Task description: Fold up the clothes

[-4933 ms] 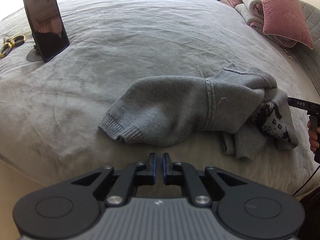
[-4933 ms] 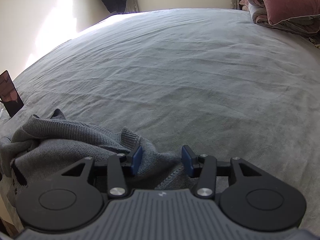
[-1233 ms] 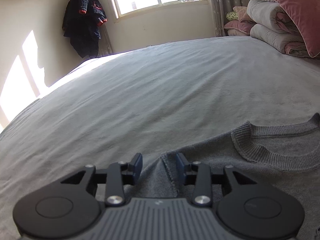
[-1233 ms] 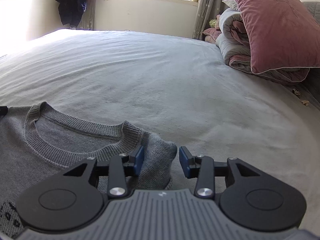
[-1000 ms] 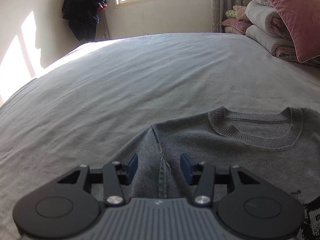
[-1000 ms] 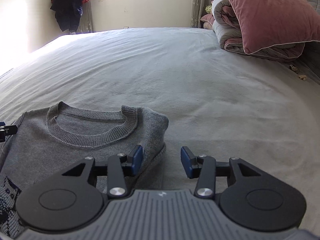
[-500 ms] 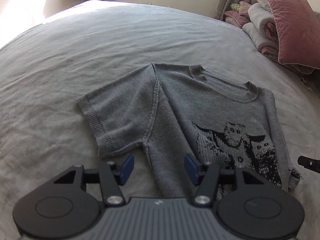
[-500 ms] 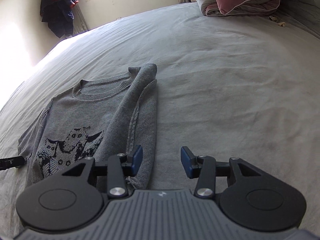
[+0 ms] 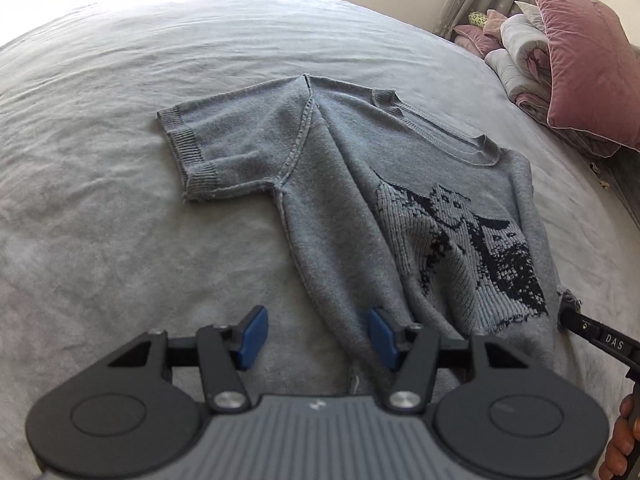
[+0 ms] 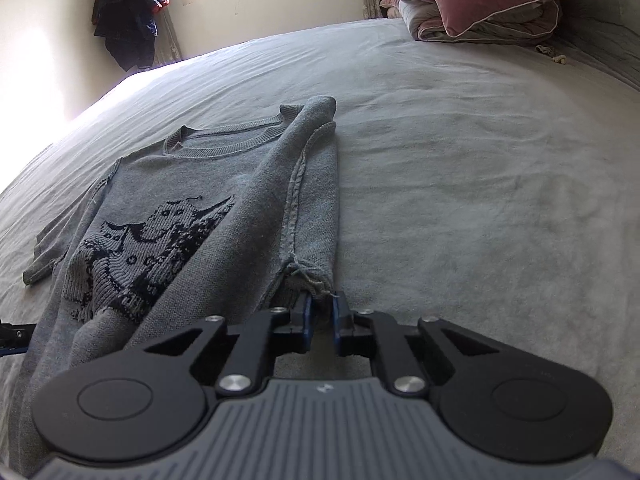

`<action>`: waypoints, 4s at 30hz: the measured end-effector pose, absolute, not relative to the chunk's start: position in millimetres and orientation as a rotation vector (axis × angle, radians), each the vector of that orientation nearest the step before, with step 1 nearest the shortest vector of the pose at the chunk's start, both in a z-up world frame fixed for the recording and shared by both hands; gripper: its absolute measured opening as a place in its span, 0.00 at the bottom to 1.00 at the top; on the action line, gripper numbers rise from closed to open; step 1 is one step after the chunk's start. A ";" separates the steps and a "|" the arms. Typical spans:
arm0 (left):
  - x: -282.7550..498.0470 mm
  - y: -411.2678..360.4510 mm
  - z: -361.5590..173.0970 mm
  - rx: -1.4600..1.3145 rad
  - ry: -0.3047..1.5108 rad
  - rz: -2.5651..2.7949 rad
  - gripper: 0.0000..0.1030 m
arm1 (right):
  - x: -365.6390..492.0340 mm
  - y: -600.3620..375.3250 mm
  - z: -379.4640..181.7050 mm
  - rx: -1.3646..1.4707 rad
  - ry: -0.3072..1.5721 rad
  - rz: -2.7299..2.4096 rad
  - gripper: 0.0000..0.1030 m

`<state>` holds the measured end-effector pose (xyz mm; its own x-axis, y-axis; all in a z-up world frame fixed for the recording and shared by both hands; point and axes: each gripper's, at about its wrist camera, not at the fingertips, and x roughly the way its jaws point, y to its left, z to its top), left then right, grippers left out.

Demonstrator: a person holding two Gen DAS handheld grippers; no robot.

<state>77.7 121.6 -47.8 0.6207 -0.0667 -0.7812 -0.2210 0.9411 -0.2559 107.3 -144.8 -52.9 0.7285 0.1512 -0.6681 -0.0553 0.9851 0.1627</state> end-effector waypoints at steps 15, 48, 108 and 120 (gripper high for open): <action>81.0 134.8 -38.0 -0.373 0.818 0.150 0.56 | 109.6 -61.0 -29.6 -0.159 0.477 0.195 0.05; 92.1 139.2 -46.8 -0.418 0.844 0.150 0.55 | 134.3 -179.1 -42.6 0.717 0.676 0.114 0.37; 95.6 162.8 -42.2 -0.541 0.857 0.152 0.55 | 159.9 -141.6 -71.5 1.054 0.901 0.151 0.31; 96.1 162.6 -42.1 -0.533 0.863 0.150 0.55 | 157.2 -185.0 -56.7 1.092 0.718 0.001 0.08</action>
